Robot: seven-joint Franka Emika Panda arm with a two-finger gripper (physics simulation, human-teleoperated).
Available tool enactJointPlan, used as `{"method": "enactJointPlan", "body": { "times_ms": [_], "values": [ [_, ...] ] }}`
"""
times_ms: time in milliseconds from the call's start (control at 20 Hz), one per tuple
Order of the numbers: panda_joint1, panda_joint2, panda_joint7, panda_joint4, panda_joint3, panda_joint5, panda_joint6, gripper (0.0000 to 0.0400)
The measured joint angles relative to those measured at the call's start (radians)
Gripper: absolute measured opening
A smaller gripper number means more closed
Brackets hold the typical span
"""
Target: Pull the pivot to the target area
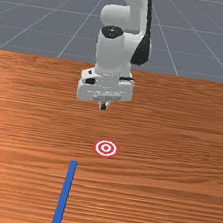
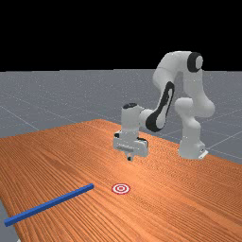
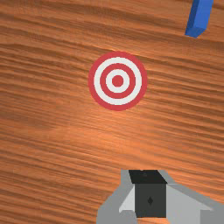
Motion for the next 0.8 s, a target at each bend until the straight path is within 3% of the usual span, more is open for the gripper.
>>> {"method": "enactJointPlan", "body": {
  "times_ms": [200, 250, 300, 450, 500, 550, 600, 700, 750, 800],
  "values": [
    [0.034, 0.103, 0.108, 0.067, -0.029, 0.054, 0.033, 0.0000],
    [-0.055, 0.176, -0.327, 0.211, 0.053, -0.028, -0.197, 0.0000],
    [-0.060, 0.251, -0.326, 0.335, 0.056, -0.029, -0.346, 0.0000],
    [-0.060, 0.257, -0.324, 0.351, 0.057, -0.025, -0.260, 0.0000],
    [-0.097, 0.231, -0.389, 0.292, 0.095, 0.041, -0.128, 0.0000],
    [-0.066, 0.225, -0.341, 0.266, 0.066, -0.003, -0.046, 0.0000],
    [-0.013, 0.260, -0.254, 0.334, 0.012, -0.084, -0.131, 0.0000],
    [-0.028, 0.290, -0.273, 0.389, 0.027, -0.064, -0.153, 0.0000],
    [-0.008, 0.310, -0.243, 0.422, 0.008, -0.091, -0.169, 0.0000],
    [-0.049, 0.309, -0.255, 0.426, 0.043, -0.008, -0.173, 0.0000]
  ]
}}
